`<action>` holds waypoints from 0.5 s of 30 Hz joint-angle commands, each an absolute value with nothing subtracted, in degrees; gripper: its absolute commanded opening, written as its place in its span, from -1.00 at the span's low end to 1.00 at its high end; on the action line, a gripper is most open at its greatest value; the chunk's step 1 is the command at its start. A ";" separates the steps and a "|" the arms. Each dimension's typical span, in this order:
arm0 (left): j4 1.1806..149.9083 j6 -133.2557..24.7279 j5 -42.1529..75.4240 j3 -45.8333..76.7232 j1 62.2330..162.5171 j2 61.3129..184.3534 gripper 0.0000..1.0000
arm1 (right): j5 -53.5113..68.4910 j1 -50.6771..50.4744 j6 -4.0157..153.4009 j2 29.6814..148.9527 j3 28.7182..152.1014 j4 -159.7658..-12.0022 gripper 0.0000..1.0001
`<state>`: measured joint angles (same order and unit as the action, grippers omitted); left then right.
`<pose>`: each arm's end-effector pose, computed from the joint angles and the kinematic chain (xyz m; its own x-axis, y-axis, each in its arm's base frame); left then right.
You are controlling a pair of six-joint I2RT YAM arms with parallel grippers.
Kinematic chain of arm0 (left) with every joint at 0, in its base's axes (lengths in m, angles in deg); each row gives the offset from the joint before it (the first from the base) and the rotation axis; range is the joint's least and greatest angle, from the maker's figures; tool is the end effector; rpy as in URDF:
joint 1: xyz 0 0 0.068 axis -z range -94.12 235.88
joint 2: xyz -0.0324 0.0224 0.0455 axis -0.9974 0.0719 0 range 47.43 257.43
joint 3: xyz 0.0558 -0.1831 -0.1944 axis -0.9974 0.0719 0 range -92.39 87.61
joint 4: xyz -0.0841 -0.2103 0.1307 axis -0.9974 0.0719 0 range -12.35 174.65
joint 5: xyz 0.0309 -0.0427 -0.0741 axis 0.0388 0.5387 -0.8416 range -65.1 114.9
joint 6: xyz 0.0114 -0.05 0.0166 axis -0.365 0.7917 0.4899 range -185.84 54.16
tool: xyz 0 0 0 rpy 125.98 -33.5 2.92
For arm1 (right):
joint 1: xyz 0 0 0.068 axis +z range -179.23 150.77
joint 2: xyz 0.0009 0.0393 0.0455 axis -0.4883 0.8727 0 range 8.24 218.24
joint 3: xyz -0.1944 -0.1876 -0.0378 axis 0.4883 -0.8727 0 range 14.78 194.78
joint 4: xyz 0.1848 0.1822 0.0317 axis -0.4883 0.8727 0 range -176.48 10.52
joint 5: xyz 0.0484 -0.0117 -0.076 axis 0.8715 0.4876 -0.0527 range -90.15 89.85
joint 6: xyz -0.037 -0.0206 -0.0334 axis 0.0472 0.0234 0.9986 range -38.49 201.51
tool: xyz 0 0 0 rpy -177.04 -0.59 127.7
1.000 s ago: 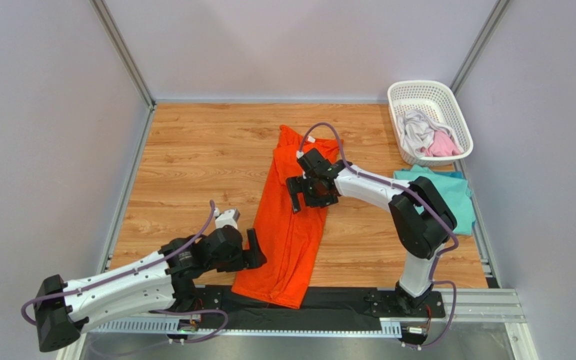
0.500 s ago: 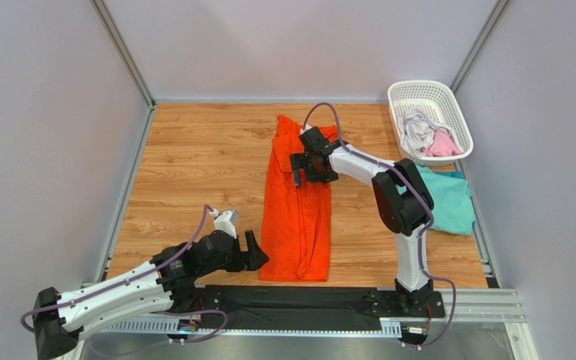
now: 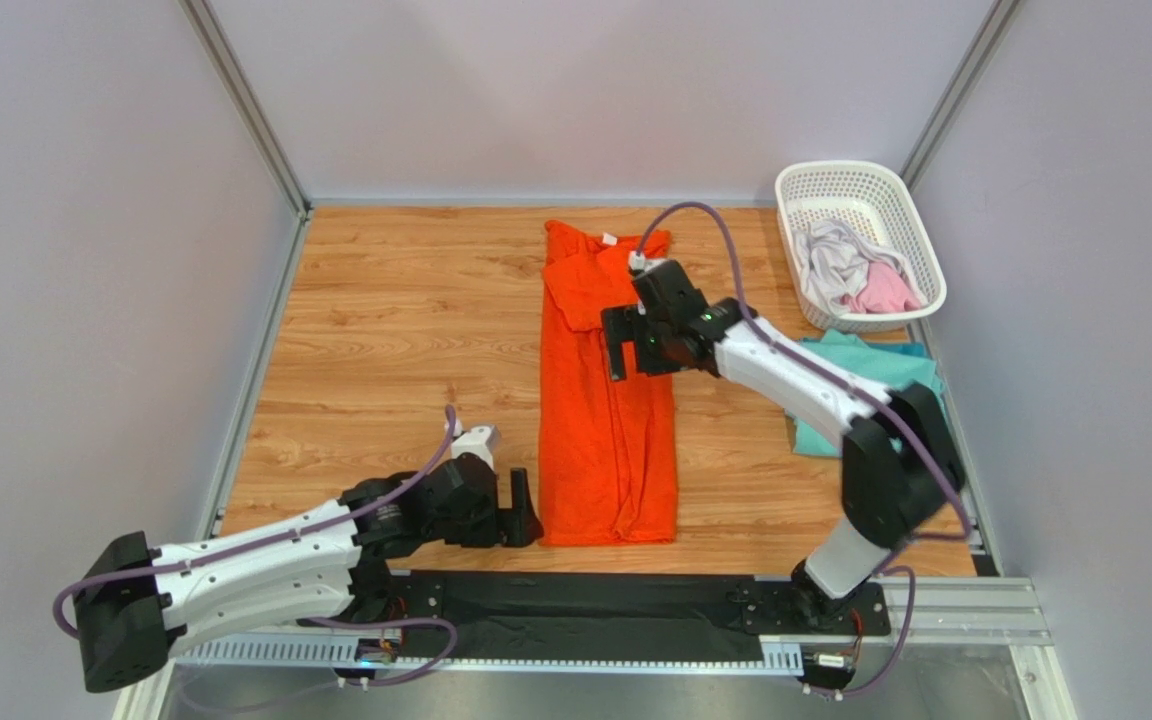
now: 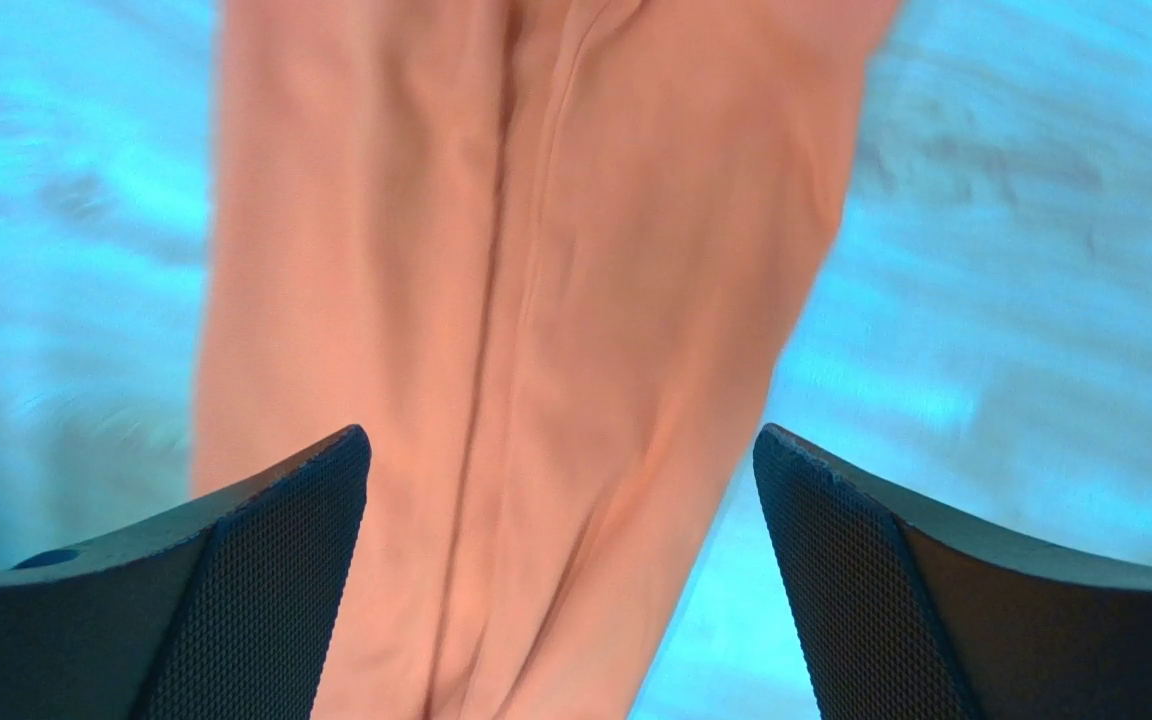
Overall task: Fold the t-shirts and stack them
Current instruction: Fold the tshirt
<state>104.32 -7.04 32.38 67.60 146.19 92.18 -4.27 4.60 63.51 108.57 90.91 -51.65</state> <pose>0.0776 -0.1267 0.1659 -0.9029 -0.1286 -0.4101 0.0943 0.8717 -0.4808 0.3102 0.2048 0.2336 -0.8395 -0.1916 -0.5085 -0.2788 0.9551 0.1005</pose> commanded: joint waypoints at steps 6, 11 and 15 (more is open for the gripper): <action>97.51 -5.99 27.10 66.43 147.84 96.99 0.98 | -6.31 10.67 48.31 78.48 60.96 -55.11 1.00; 94.61 -5.29 25.69 66.69 148.19 100.07 0.72 | -6.40 15.06 43.72 69.43 53.02 -49.04 0.95; 92.77 -5.11 27.61 67.13 148.19 102.44 0.28 | -3.50 18.49 40.47 66.25 48.97 -50.08 0.86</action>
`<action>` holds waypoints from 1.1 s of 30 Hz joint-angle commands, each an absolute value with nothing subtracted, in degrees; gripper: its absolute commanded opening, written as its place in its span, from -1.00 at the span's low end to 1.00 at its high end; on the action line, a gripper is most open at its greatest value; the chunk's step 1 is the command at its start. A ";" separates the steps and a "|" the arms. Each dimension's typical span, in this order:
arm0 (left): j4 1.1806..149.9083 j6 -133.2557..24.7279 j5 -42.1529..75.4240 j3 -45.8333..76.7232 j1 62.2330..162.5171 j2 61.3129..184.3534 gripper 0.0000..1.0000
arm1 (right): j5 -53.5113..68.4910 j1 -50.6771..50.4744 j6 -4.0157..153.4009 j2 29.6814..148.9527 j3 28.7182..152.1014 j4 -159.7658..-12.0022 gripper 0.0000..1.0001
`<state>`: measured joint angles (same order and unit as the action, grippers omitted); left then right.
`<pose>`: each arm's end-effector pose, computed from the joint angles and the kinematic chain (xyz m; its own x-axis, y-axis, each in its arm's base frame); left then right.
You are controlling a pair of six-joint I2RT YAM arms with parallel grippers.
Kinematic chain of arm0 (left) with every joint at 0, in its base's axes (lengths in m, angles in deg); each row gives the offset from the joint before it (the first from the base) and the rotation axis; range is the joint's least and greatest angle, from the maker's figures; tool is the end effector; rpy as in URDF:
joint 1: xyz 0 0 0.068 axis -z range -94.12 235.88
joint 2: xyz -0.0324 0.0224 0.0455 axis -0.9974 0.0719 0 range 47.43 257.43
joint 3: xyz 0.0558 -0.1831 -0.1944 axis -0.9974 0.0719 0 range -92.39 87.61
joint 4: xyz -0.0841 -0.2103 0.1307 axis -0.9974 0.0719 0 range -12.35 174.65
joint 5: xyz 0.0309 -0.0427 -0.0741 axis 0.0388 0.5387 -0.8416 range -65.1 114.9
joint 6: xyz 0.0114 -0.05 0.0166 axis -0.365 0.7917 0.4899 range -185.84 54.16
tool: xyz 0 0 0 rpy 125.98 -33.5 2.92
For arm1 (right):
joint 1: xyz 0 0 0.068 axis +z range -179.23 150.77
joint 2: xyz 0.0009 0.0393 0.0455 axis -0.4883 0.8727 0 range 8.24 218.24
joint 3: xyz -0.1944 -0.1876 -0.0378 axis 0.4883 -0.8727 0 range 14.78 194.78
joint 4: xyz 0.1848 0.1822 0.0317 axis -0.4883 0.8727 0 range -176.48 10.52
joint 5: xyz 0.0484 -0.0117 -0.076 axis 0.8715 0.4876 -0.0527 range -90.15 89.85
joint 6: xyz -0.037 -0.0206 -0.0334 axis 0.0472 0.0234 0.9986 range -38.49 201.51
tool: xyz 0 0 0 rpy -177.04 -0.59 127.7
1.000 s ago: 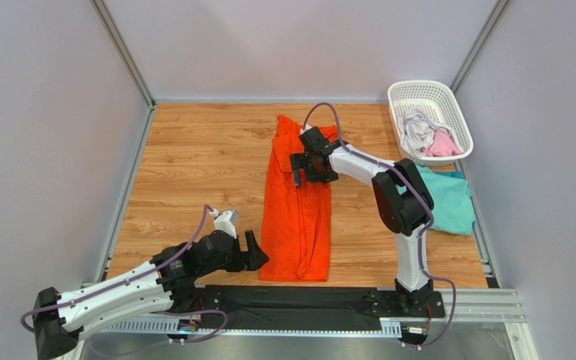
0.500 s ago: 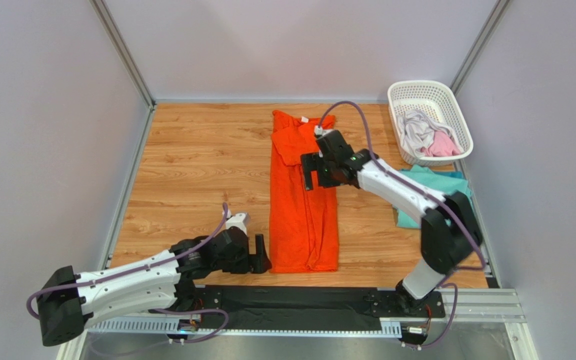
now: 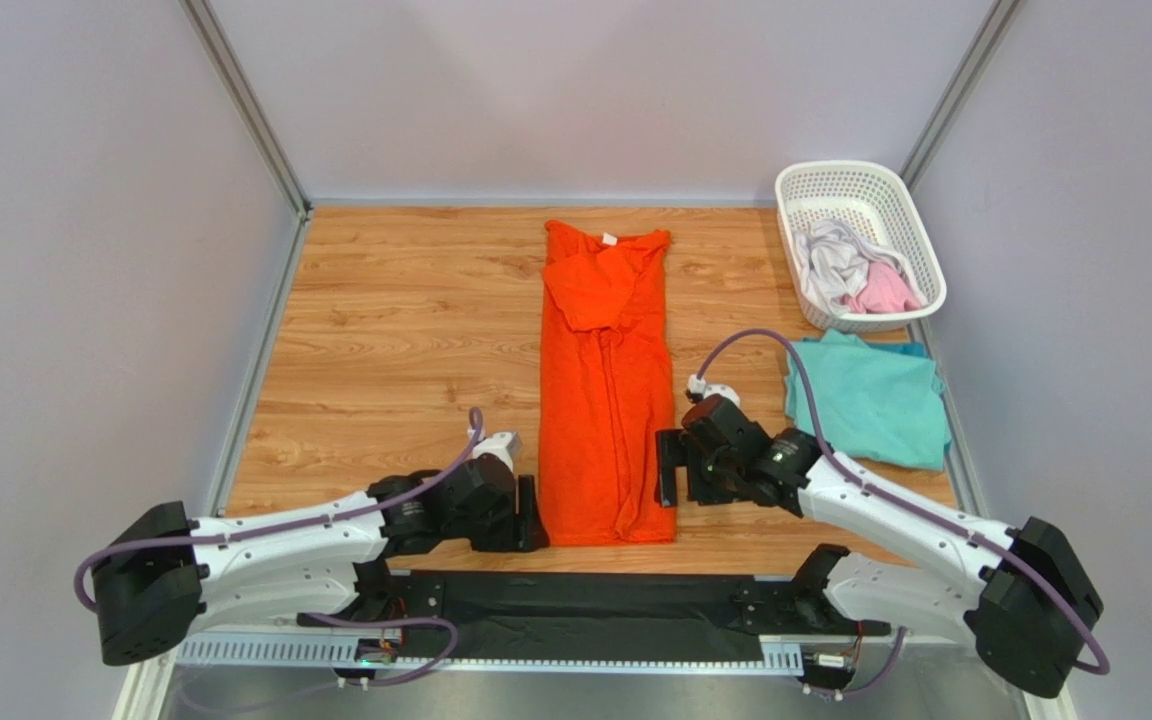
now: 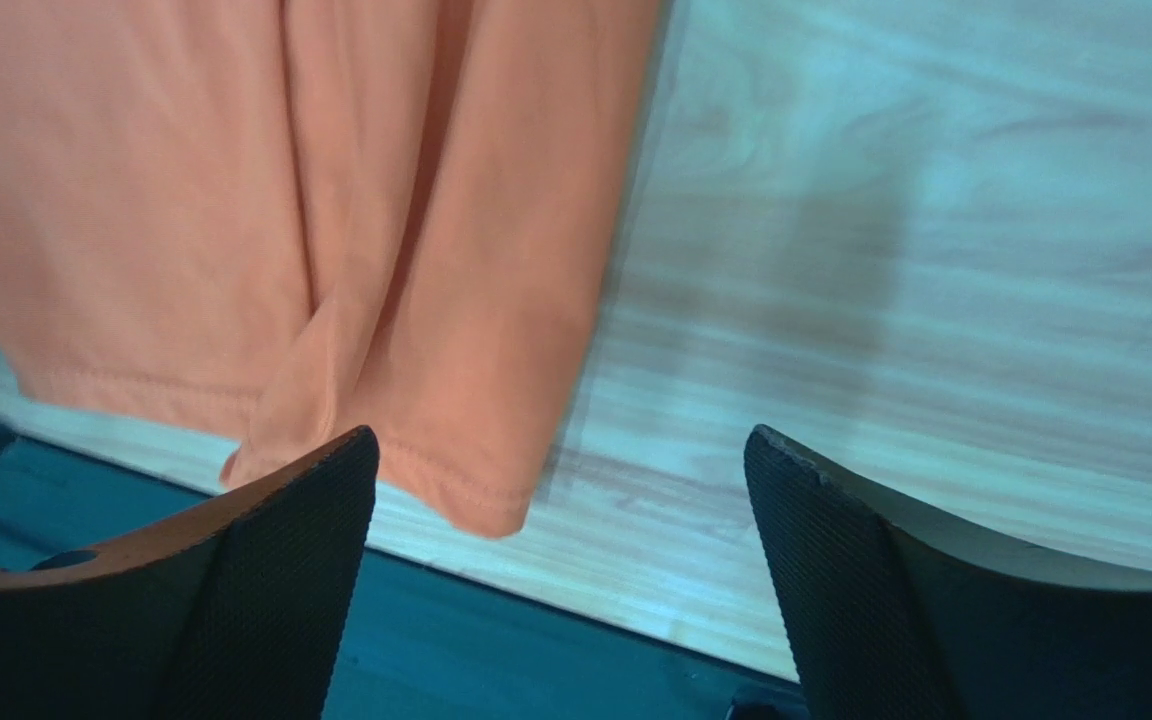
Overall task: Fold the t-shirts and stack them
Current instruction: Fold the tshirt
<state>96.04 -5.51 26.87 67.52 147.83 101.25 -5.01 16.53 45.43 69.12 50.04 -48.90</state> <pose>0.0804 -0.1483 0.1540 -0.9415 -0.0797 -0.3275 0.1092 0.8471 -0.5201 0.1331 0.1323 0.1946 -0.9079 -0.0913 -0.4090 -0.1887 0.9605 0.2045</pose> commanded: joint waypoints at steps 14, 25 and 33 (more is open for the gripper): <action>90.04 -3.70 30.96 66.78 148.19 110.00 -0.32 | -5.07 27.55 36.68 74.85 47.91 -54.31 0.50; 96.89 -2.56 29.82 65.64 148.19 110.80 -1.00 | -5.77 27.90 35.36 78.55 47.03 -54.22 -0.01; 97.42 -0.72 29.82 67.31 148.19 107.90 -1.00 | -5.43 28.17 32.12 75.04 44.22 -49.92 -0.43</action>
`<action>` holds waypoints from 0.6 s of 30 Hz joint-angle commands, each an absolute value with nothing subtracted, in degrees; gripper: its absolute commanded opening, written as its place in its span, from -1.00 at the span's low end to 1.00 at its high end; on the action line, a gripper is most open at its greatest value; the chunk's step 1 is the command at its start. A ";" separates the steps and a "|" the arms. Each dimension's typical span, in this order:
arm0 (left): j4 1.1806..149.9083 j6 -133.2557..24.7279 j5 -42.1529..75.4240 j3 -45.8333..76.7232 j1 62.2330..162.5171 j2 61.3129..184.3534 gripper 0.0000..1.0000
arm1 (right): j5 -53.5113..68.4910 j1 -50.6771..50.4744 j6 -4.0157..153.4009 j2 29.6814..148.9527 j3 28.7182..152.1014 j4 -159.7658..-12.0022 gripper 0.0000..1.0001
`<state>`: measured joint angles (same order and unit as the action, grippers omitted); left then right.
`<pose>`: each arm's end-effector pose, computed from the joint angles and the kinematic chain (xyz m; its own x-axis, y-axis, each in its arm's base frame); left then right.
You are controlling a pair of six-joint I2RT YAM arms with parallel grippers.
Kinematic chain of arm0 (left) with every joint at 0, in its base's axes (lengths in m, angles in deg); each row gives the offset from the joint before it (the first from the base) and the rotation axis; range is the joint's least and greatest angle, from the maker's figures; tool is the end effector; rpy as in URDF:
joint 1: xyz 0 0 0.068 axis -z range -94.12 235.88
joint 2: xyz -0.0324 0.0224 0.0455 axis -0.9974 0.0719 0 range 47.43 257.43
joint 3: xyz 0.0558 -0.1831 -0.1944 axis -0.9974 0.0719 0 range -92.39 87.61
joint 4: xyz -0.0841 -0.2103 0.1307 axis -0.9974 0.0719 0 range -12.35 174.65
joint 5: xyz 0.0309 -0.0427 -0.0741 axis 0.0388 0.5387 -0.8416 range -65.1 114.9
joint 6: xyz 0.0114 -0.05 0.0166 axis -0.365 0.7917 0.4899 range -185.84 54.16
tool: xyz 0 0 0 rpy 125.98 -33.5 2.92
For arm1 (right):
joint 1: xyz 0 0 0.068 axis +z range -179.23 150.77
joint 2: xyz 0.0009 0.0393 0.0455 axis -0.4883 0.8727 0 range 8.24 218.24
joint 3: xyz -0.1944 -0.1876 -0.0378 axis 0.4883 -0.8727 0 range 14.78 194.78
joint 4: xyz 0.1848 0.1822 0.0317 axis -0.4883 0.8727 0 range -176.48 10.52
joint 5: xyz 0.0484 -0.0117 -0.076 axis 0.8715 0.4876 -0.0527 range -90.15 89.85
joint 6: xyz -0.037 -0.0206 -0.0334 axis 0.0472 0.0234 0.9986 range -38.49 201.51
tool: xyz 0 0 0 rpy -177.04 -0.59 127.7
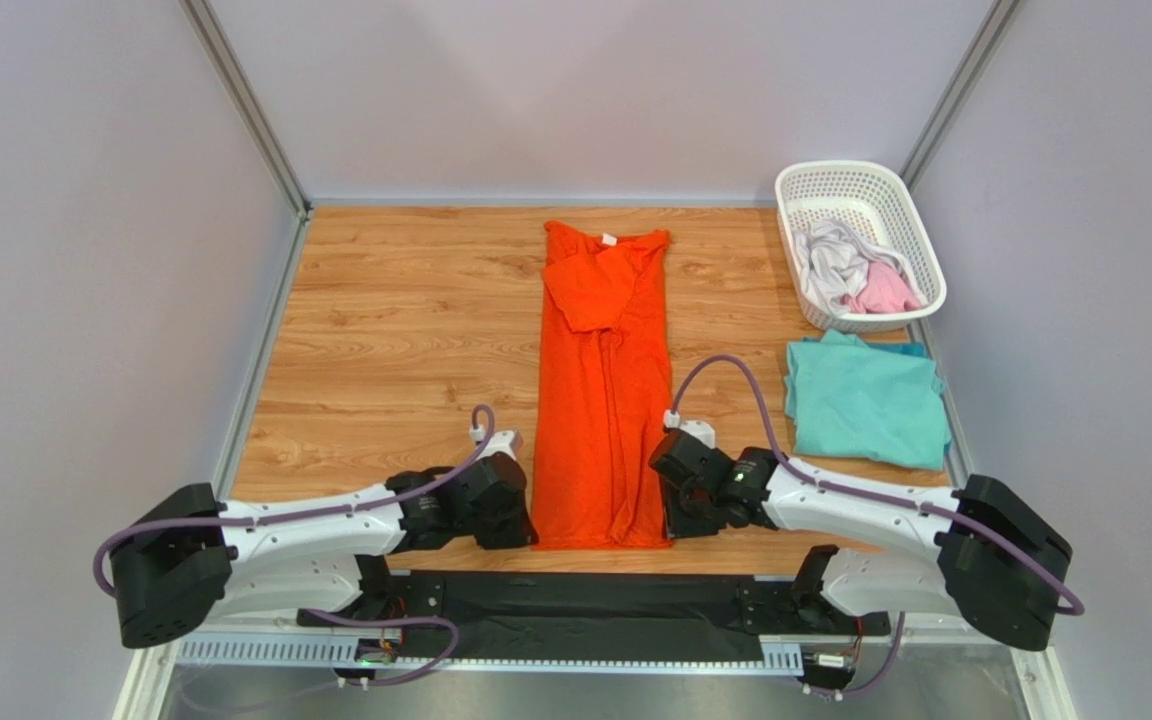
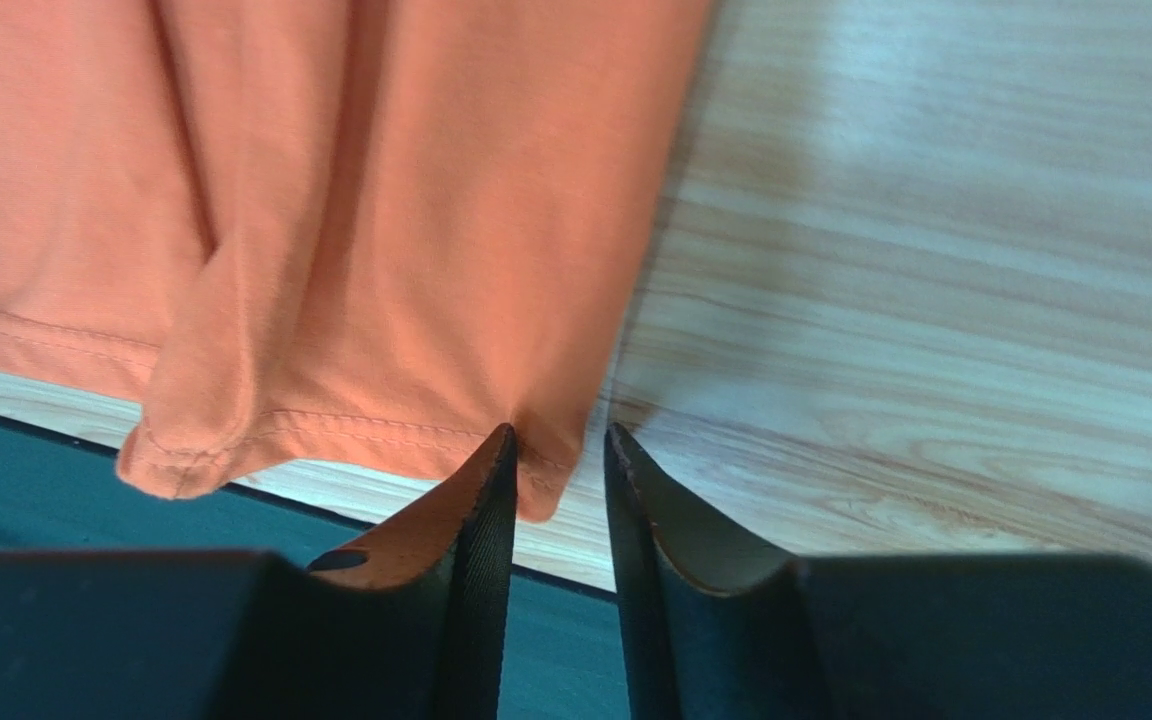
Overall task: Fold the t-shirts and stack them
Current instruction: Fold the tshirt
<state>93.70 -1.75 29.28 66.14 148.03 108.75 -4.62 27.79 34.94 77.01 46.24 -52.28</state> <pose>0.0871 -0.1591 0.1435 -0.9440 -0.1331 -0.3019 0.0286 0.8786 -0.4767 0.1059 0.1581 0.1550 -0.9524 -0.1377 -0.2718 -0.1908 0.9651 0.1796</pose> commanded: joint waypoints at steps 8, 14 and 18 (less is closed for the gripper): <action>97.86 -0.19 28.86 67.66 148.10 108.33 -1.00 | -1.03 28.95 31.41 71.43 40.53 -52.82 -1.00; 99.27 0.43 27.18 68.98 148.19 106.67 -1.00 | -2.70 29.31 31.15 66.69 38.60 -47.72 -1.00; 99.18 -0.19 25.34 69.33 149.15 103.42 -1.00 | 2.12 30.62 30.97 63.61 36.93 -51.49 -1.00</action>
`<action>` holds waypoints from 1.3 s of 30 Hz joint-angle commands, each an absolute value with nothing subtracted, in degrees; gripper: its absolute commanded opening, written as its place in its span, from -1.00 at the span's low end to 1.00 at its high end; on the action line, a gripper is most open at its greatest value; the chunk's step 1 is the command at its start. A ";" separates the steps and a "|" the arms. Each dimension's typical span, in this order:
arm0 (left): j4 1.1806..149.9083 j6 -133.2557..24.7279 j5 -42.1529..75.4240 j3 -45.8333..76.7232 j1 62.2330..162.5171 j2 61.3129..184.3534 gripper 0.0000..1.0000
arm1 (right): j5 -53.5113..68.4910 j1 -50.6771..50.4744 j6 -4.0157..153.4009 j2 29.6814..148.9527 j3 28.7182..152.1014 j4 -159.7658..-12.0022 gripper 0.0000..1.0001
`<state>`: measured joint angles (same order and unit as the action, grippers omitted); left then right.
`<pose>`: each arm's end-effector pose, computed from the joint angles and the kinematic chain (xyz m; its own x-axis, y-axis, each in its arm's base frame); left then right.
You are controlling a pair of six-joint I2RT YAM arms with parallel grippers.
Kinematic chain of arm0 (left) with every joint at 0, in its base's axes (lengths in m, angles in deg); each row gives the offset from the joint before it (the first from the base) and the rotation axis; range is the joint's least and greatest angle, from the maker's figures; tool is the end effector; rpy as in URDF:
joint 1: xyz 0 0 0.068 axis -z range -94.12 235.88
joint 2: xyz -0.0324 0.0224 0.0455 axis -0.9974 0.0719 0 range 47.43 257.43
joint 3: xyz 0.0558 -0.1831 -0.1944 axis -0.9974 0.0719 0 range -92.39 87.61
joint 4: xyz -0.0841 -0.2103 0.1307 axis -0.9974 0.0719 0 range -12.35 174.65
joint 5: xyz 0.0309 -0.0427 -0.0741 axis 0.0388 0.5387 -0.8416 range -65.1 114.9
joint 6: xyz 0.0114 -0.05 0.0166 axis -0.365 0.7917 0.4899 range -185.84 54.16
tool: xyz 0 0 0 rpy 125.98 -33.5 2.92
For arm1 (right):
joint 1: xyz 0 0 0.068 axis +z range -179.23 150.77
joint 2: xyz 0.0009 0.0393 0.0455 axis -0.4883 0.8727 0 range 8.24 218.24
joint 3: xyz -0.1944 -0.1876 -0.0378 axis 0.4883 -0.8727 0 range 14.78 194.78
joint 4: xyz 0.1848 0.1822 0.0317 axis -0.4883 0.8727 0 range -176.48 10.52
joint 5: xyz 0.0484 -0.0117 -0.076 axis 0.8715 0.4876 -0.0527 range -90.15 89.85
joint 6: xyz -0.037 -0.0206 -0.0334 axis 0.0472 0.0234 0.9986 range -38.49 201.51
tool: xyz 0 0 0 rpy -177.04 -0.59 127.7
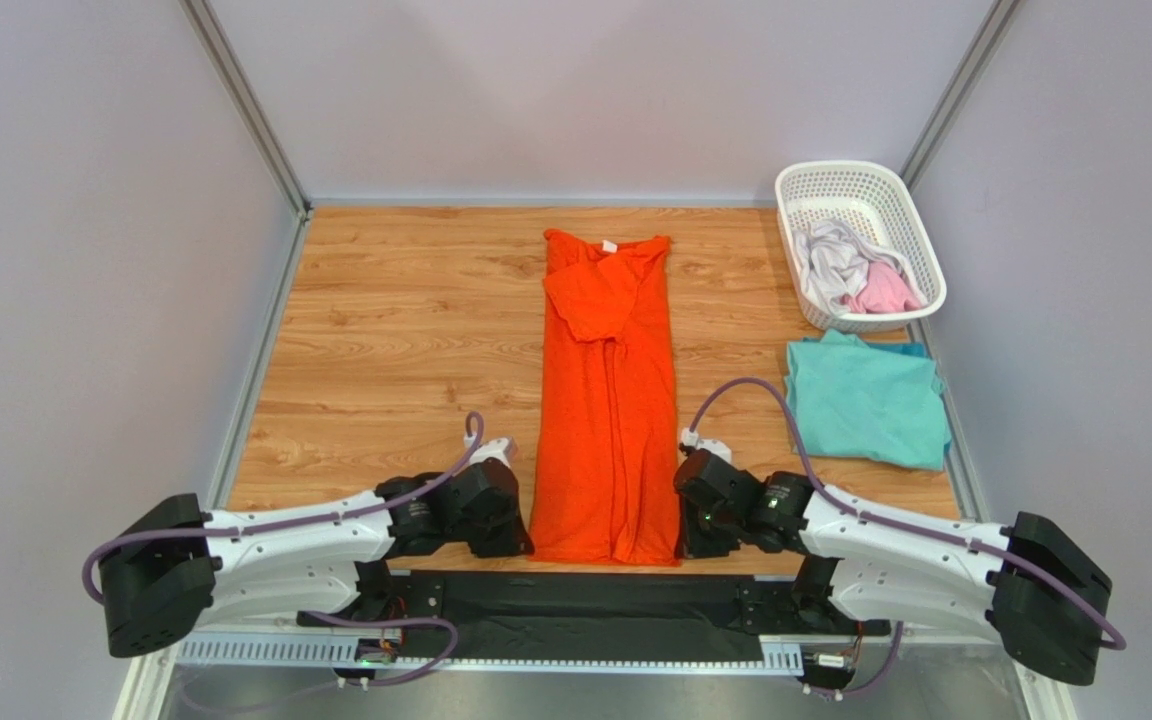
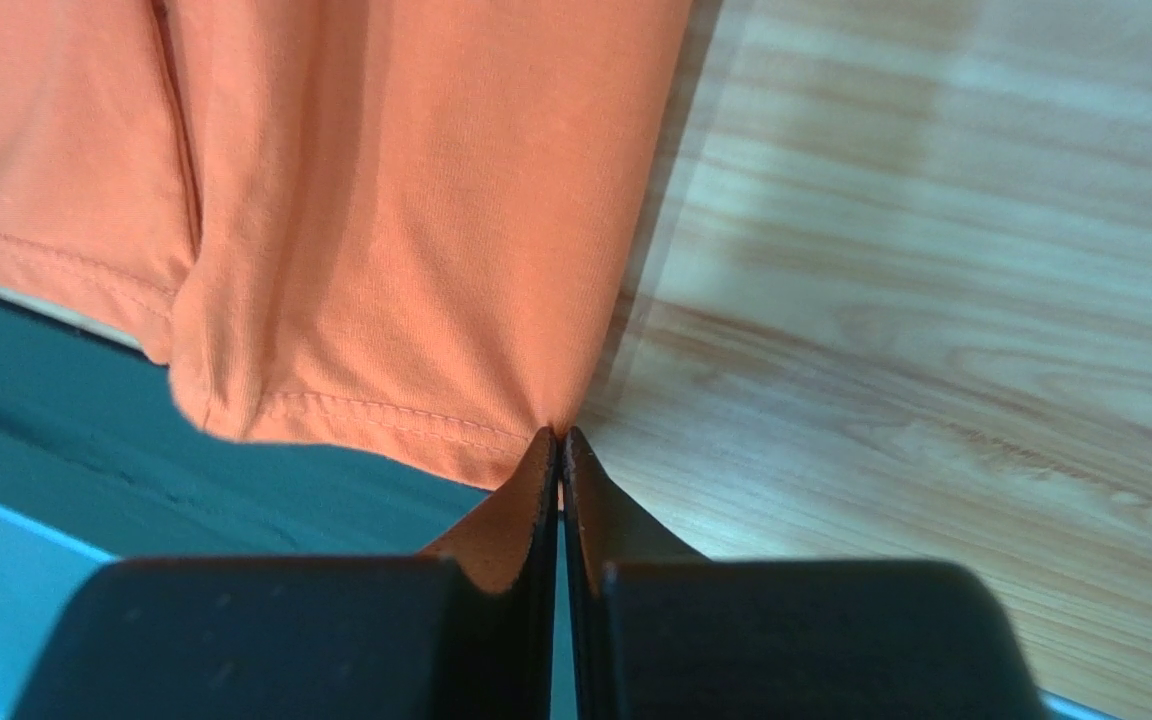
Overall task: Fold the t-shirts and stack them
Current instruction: Fold the tshirt
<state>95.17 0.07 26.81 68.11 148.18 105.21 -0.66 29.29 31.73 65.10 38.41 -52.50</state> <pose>0.0803 -0.1504 0.1416 -0.9568 -0.1403 -0.2546 0.0067 0.8649 -0.5019 0.0817 0.1328 0.1495 -0.9606 -0.1067 -0.2565 -0.1819 0.9394 0.2905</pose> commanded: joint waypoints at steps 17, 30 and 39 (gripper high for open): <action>103.04 -4.58 32.44 59.67 150.12 94.97 -1.00 | -10.86 32.39 37.82 61.67 50.98 -46.58 -1.00; 105.16 -14.23 33.51 43.25 139.41 108.94 -1.00 | -14.40 21.24 47.22 67.47 59.25 -54.74 -1.00; 104.11 -19.70 30.88 33.05 131.06 120.02 -1.00 | -7.63 9.98 53.20 75.81 65.48 -62.13 -1.00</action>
<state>105.22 -15.89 32.32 36.46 132.51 117.97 -10.65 12.57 49.85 73.80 61.49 -56.74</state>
